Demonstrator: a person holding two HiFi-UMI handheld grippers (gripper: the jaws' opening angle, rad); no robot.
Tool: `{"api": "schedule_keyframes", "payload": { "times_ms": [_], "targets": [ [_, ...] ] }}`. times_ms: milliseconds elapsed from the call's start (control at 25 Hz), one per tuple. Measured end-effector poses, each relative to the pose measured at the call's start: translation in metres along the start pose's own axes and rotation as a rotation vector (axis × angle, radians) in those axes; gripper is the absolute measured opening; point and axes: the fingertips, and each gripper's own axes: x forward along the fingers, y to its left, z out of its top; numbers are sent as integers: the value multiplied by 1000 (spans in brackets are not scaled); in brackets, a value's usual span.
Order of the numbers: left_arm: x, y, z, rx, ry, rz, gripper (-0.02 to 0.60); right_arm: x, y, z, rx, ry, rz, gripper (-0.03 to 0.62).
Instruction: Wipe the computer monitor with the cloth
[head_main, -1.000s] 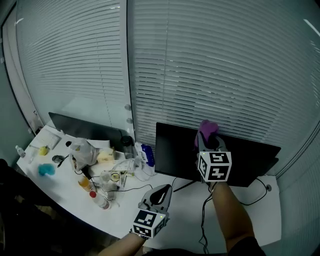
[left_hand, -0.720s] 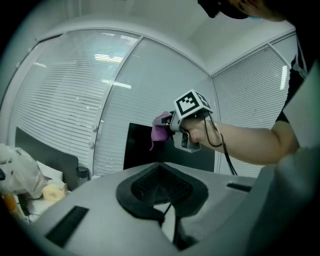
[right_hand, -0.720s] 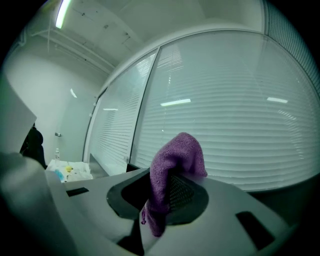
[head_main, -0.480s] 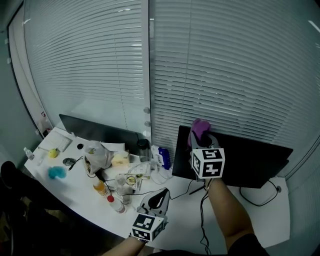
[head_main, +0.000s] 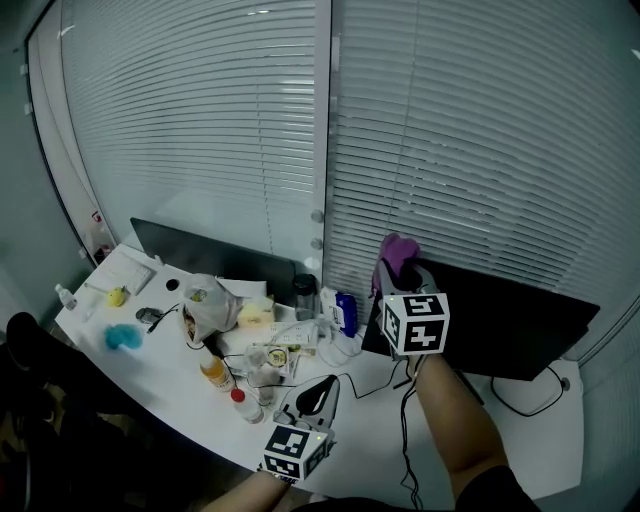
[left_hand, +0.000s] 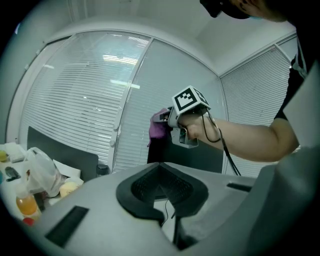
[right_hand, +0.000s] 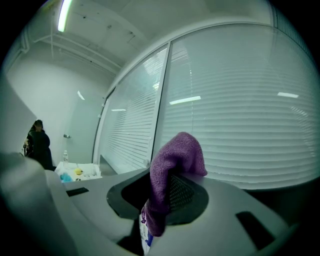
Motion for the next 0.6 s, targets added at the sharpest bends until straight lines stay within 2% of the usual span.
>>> {"api": "schedule_keyframes", "payload": {
  "times_ms": [600],
  "targets": [
    [-6,-3,5,7,-12,-9,6,-8,11,13,11,-37,12,80]
  ]
}}
